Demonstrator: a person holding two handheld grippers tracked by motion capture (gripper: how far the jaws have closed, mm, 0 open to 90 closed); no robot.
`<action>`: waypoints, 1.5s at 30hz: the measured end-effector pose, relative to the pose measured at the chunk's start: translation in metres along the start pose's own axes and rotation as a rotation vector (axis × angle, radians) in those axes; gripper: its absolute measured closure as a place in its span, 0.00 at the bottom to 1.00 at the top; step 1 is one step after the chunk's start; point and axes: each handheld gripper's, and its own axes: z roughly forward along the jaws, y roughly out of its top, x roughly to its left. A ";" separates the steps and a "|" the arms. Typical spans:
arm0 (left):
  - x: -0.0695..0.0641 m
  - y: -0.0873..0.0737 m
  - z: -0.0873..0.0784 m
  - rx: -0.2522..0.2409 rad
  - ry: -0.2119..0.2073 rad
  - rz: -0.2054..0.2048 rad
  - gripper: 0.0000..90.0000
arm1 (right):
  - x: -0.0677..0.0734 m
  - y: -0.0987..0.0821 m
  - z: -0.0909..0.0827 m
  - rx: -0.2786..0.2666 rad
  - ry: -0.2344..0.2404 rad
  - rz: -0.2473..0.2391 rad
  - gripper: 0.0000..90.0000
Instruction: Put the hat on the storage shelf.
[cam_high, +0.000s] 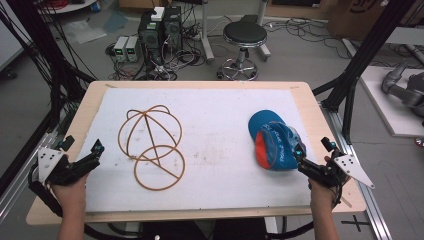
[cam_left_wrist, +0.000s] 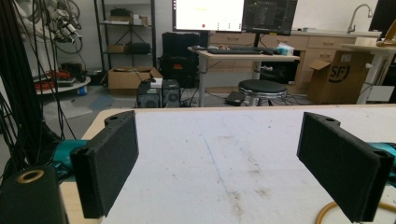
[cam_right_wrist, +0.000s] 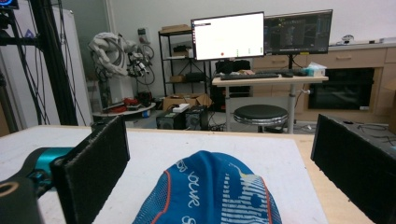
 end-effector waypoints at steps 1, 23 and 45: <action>0.000 0.000 0.000 0.001 0.001 -0.001 0.15 | 0.001 0.001 0.000 0.000 0.001 -0.001 0.04; 0.002 -0.002 -0.003 0.011 0.002 -0.002 0.15 | 0.008 0.003 0.028 0.180 0.039 -0.086 0.05; 0.008 -0.004 -0.012 0.019 0.026 -0.003 0.15 | 0.006 -0.021 0.057 0.400 -0.019 -0.092 0.36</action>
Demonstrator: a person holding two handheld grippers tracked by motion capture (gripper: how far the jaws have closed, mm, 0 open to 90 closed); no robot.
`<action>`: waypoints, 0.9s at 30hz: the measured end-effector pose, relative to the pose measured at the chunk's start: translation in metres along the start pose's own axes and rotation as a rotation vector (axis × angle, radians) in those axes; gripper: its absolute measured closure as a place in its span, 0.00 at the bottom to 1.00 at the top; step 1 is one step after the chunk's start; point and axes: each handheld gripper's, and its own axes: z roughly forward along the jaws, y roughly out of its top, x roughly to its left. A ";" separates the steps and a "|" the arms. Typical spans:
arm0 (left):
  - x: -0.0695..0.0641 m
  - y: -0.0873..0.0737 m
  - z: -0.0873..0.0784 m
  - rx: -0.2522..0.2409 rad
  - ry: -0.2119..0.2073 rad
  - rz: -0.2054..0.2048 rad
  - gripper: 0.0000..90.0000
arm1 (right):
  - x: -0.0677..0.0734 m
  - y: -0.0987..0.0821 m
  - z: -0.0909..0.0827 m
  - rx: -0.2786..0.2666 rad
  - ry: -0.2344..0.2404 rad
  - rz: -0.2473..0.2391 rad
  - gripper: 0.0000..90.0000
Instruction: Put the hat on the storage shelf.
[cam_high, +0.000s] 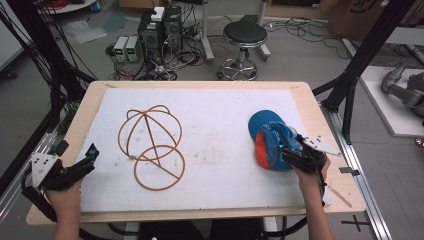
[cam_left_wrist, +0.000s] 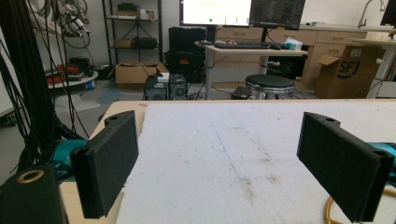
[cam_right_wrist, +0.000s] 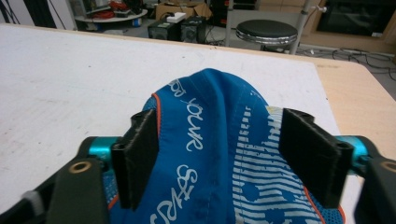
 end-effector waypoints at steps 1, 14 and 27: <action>0.000 0.000 0.000 0.001 -0.001 0.002 0.15 | 0.000 0.000 0.000 0.009 0.000 0.007 0.38; 0.000 0.000 0.000 0.002 0.000 0.002 0.15 | -0.001 -0.005 0.010 0.106 -0.006 0.034 0.57; 0.000 0.000 0.000 0.006 0.000 0.003 0.15 | -0.007 -0.010 0.015 0.183 0.007 0.078 0.85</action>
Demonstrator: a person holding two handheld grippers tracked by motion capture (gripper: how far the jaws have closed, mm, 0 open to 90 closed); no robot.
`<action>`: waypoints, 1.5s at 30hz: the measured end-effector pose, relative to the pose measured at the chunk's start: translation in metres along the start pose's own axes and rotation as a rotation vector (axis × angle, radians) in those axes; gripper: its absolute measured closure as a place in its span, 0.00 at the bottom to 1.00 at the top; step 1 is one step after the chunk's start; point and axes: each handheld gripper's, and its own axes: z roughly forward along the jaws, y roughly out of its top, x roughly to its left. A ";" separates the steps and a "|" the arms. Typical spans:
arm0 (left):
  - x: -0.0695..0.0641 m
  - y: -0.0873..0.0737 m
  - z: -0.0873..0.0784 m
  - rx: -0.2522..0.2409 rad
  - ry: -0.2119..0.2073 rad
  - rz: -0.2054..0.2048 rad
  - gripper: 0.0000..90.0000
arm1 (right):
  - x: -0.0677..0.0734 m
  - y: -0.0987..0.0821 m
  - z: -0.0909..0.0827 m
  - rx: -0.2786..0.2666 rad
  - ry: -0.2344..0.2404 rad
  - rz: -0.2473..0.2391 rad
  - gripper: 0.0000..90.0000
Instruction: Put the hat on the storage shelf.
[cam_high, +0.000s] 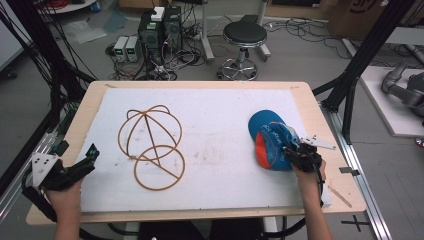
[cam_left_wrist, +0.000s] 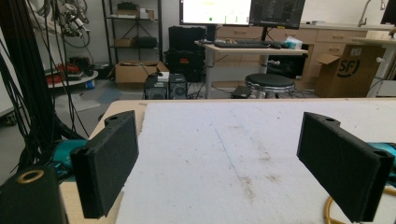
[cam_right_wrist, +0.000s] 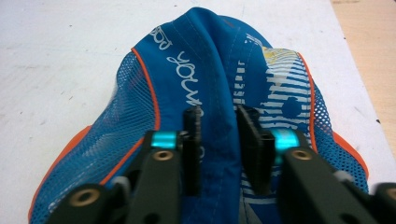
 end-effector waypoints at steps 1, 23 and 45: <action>0.000 0.000 0.000 0.001 0.000 0.001 0.15 | -0.001 0.000 0.000 0.002 0.002 -0.003 0.88; 0.001 -0.001 0.000 0.005 0.003 -0.002 0.15 | 0.007 0.012 -0.025 -0.264 0.015 0.005 1.00; 0.004 -0.002 -0.002 0.009 0.012 -0.005 0.15 | 0.021 0.064 -0.071 -0.544 0.154 0.065 1.00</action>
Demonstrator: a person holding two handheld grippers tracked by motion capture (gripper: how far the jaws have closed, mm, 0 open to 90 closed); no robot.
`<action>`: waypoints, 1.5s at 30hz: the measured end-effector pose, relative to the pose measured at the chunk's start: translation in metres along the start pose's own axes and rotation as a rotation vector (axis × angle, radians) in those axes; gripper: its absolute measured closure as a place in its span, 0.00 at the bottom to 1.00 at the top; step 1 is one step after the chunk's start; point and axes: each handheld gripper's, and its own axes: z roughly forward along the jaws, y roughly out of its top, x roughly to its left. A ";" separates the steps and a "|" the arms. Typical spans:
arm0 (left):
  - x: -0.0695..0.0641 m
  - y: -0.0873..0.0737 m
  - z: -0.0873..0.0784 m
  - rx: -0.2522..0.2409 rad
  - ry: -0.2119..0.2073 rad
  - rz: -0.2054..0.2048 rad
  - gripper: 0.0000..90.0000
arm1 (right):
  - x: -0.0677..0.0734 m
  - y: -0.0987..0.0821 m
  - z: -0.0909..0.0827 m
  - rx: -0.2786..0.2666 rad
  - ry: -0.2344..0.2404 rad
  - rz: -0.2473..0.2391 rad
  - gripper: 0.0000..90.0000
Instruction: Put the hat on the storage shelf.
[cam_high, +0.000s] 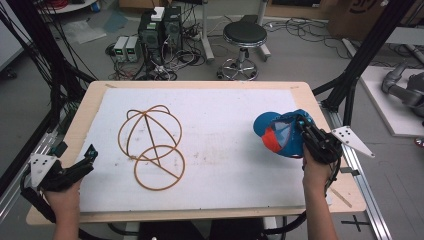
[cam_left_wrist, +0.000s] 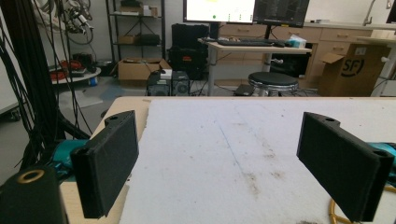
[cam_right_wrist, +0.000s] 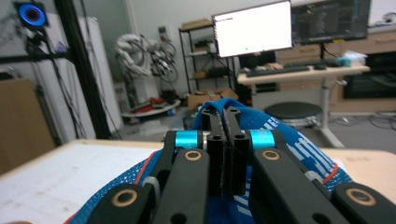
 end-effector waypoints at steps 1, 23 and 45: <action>0.000 0.000 0.000 0.000 0.000 0.000 0.15 | 0.003 0.002 0.001 -0.014 0.010 -0.005 1.00; 0.000 0.000 0.000 0.002 0.002 0.006 0.15 | 0.049 0.051 0.024 -0.161 0.106 -0.025 1.00; -0.003 0.002 0.001 -0.021 -0.017 0.017 0.14 | 0.124 0.095 0.067 -0.215 0.253 -0.059 1.00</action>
